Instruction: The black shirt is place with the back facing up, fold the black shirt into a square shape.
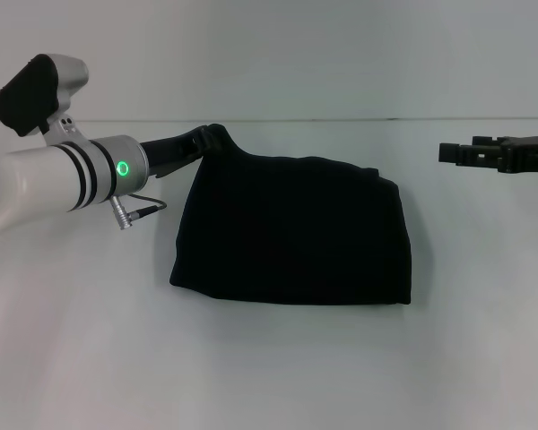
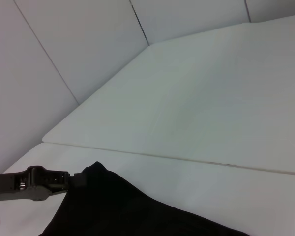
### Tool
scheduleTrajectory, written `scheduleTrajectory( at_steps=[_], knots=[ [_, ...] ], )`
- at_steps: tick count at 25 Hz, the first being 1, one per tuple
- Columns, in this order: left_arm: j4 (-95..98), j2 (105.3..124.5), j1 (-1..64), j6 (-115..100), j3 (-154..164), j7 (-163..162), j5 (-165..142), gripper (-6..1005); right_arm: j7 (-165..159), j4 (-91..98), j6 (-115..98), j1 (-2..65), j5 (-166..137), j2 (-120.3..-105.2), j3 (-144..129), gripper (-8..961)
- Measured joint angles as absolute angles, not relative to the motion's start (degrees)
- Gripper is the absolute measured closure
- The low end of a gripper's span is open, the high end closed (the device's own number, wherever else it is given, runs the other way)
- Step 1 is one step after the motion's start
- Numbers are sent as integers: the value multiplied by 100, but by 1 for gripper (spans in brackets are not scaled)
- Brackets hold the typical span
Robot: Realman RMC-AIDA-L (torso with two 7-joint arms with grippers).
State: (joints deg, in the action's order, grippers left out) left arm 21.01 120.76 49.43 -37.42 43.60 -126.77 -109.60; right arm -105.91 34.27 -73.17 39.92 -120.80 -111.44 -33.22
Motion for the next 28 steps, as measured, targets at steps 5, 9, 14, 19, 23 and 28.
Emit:
scheduleTrajectory(
  at_steps=[5, 9, 14, 19, 23, 28],
  knots=[
    [2114, 12076, 4912, -3738, 4338, -12659, -10945, 962, -10590, 3424, -7318, 3990, -12093, -11144, -3322, 72],
    [2359, 12128, 4724, -3718, 4303, -12519, -10914, 940, -10590, 3424, -7319, 3995, -12079, -11144, -3313, 72],
    [3113, 12236, 4269, -3873, 4314, -12207, -10904, 828, -10586, 3437, -7221, 4010, -12051, -11148, -3267, 71],
    [4212, 12352, 3700, -5252, 4223, -11465, -10662, 605, -10385, 3568, -7329, 3996, -11732, -11123, -3272, 72],
    [4843, 12372, 3421, -6752, 4216, -10723, -10555, 521, -10215, 3788, -7786, 4019, -11728, -11108, -3374, 73],
    [5081, 12191, 3389, -8004, 4217, -10125, -11042, 415, -10050, 4231, -8050, 4055, -11889, -11152, -4064, 74]
  ],
)
